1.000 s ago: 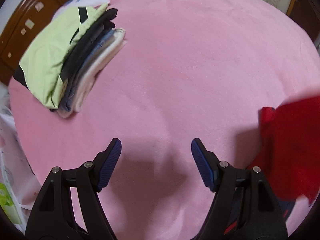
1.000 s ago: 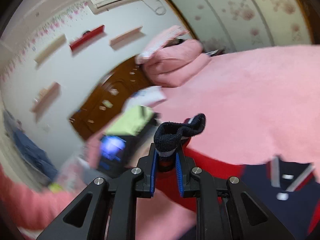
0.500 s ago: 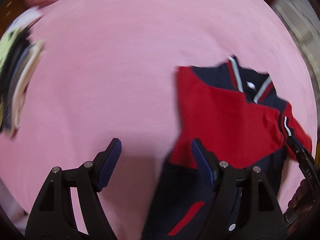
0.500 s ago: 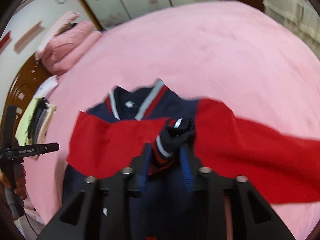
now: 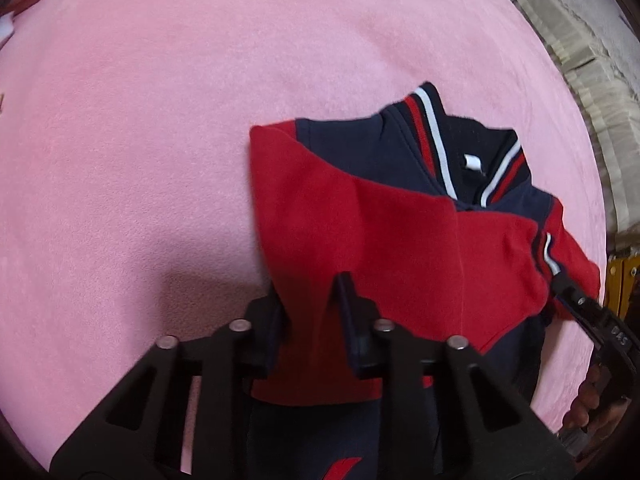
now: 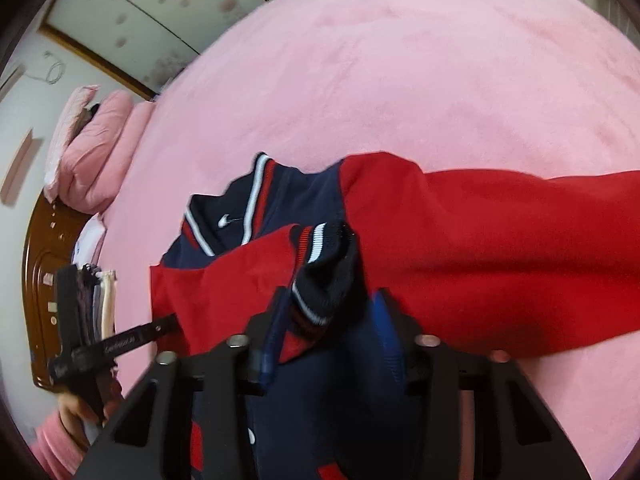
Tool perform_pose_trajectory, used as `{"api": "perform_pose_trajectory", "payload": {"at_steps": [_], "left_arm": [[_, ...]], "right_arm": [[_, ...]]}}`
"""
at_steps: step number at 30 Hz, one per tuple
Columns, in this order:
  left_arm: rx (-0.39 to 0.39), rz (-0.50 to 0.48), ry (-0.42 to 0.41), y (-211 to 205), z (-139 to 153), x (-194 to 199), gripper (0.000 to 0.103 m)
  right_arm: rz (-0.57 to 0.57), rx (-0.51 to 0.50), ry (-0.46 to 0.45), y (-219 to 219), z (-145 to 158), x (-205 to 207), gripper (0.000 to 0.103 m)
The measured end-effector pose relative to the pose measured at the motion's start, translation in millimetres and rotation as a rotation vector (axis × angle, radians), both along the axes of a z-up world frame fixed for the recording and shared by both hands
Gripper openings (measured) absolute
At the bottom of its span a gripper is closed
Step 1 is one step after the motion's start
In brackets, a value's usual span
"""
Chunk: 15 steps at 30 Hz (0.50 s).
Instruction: Fold large clothes
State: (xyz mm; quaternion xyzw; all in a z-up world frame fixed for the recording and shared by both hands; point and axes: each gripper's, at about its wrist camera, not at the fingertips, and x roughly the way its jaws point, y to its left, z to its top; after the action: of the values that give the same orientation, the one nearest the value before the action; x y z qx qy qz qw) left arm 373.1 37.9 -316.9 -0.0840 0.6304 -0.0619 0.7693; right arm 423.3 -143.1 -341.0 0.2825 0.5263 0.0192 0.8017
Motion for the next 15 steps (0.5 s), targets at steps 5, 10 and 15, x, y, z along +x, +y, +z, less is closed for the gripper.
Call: {"api": "perform_pose_trajectory", "payload": {"at_steps": [5, 10, 15], "left_arm": [[-0.051, 0.074, -0.012, 10, 0, -5, 0.006], [-0.117, 0.091, -0.022, 22, 5, -11, 0.006], [-0.059, 0.08, -0.018, 50, 11, 2, 0.013]], "right_arm": [[-0.016, 0.089, 0.008, -17, -9, -3, 0.013], [-0.108, 0.131, 0.085, -36, -30, -25, 0.013], [-0.06, 0.011, 0.068, -31, -26, -19, 0.021]]}}
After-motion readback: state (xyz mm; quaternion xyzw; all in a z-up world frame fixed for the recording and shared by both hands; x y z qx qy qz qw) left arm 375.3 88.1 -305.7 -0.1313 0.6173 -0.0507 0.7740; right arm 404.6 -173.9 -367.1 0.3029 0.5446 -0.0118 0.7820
